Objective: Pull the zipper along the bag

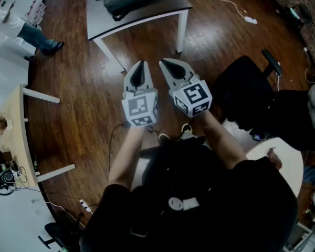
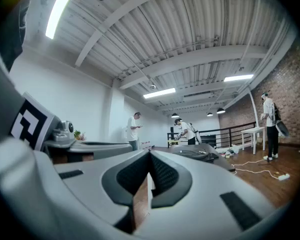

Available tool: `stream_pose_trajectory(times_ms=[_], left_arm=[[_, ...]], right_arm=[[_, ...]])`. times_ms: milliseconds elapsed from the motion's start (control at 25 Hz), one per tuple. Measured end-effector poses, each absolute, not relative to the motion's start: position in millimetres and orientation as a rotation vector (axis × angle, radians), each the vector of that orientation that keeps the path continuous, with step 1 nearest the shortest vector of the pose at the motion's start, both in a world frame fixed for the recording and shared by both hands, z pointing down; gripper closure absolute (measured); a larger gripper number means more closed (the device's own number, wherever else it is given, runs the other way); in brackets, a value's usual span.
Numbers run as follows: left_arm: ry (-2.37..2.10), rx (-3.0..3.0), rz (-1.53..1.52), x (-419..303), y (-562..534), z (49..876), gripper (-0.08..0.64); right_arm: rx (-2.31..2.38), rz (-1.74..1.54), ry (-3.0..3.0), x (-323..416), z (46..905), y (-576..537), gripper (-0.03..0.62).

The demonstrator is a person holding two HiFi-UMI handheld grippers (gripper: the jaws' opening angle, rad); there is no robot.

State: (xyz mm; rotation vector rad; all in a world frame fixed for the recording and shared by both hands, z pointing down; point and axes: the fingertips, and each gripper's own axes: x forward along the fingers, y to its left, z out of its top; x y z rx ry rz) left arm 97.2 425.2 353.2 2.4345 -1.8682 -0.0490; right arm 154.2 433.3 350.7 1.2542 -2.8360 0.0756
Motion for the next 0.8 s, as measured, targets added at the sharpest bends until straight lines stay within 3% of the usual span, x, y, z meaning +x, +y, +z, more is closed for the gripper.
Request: stream_pose_trajectory(times_ms=[800], left_arm=[[-1.933, 2.406, -0.024, 86.3, 341.6, 354.6, 0.555]], right_arm=[[1.192, 0.063, -2.872, 142.0, 351.6, 351.8, 0.581]])
